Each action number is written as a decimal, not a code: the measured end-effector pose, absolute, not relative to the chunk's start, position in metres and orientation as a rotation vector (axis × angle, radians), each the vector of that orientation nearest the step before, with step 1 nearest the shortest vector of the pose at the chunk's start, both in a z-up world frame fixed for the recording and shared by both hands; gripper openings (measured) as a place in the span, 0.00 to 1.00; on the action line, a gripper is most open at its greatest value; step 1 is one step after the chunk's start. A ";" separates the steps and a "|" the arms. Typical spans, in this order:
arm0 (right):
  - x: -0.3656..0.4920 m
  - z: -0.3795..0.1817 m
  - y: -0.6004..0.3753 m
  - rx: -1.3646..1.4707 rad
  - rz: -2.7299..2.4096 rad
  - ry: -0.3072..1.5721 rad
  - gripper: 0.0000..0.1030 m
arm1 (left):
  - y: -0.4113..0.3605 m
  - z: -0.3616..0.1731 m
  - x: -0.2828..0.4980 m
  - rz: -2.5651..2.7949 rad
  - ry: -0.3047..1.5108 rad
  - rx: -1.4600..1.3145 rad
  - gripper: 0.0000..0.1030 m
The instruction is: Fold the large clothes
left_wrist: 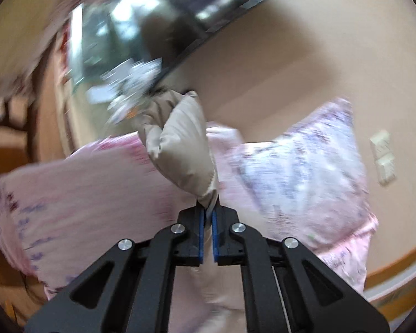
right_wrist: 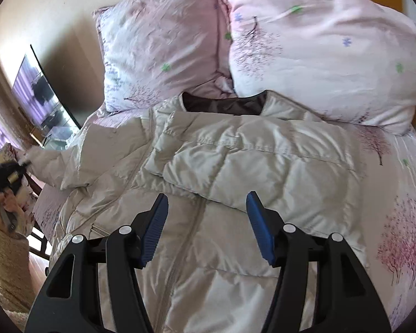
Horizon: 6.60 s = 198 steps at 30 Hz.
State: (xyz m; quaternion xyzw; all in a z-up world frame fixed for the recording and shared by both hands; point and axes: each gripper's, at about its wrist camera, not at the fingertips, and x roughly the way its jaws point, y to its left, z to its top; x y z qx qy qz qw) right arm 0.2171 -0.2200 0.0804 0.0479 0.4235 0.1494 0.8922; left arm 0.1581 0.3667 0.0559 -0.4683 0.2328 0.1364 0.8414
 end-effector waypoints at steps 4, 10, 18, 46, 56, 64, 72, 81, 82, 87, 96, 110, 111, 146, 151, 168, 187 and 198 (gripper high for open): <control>0.212 0.082 -0.238 0.134 0.285 0.858 0.59 | 0.311 0.113 0.187 0.129 0.431 -0.861 0.05; 0.214 0.077 -0.264 0.191 0.216 0.859 0.59 | 0.190 0.155 0.242 -0.174 0.442 -0.706 0.05; 0.212 0.073 -0.300 0.230 0.111 0.841 0.59 | 0.016 0.122 0.296 -0.489 0.632 -0.468 0.05; 0.305 -0.003 -0.272 0.522 0.285 1.113 0.53 | 0.133 0.052 0.246 -0.195 0.862 -0.171 0.89; 0.287 0.040 -0.262 0.434 0.294 0.856 0.12 | 0.192 0.036 0.230 -0.043 0.874 -0.234 0.93; 0.295 -0.018 -0.263 0.418 0.172 1.071 0.17 | 0.163 0.033 0.223 -0.095 0.850 -0.042 0.93; 0.265 0.041 -0.255 0.233 0.129 0.823 0.26 | 0.162 0.020 0.229 -0.128 0.924 -0.072 0.96; 0.307 -0.018 -0.245 0.227 0.161 1.097 0.11 | 0.161 0.011 0.229 -0.099 0.960 -0.058 0.96; 0.312 -0.023 -0.246 0.251 0.165 1.114 0.11 | 0.162 0.009 0.228 -0.095 0.961 -0.055 0.96; 0.318 -0.019 -0.255 0.297 0.180 1.167 0.16 | 0.159 0.016 0.212 -0.091 0.865 -0.004 0.96; 0.215 0.043 -0.332 0.472 0.249 0.932 0.81 | 0.188 0.012 0.186 -0.103 0.879 -0.099 0.97; 0.082 -0.027 -0.462 0.757 0.107 0.989 0.76 | 0.225 -0.028 0.137 -0.262 0.963 -0.400 0.96; 0.080 -0.031 -0.463 0.771 0.109 1.001 0.75 | 0.223 -0.030 0.134 -0.272 0.974 -0.401 0.95; 0.028 -0.084 -0.454 1.028 0.378 0.998 0.61 | 0.177 -0.055 0.091 -0.501 1.095 -0.551 0.72; 0.026 -0.083 -0.451 1.013 0.372 1.000 0.35 | 0.176 -0.057 0.092 -0.476 1.108 -0.560 0.47; 0.030 -0.012 -0.431 0.870 0.374 0.761 0.12 | 0.188 0.008 0.104 -0.456 0.864 -0.566 0.15; 0.134 0.084 -0.425 0.839 0.360 0.423 0.11 | 0.189 0.085 0.213 -0.379 0.637 -0.631 0.14; 0.252 0.081 -0.419 0.775 0.152 0.492 0.11 | 0.173 0.090 0.336 -0.262 0.659 -0.631 0.15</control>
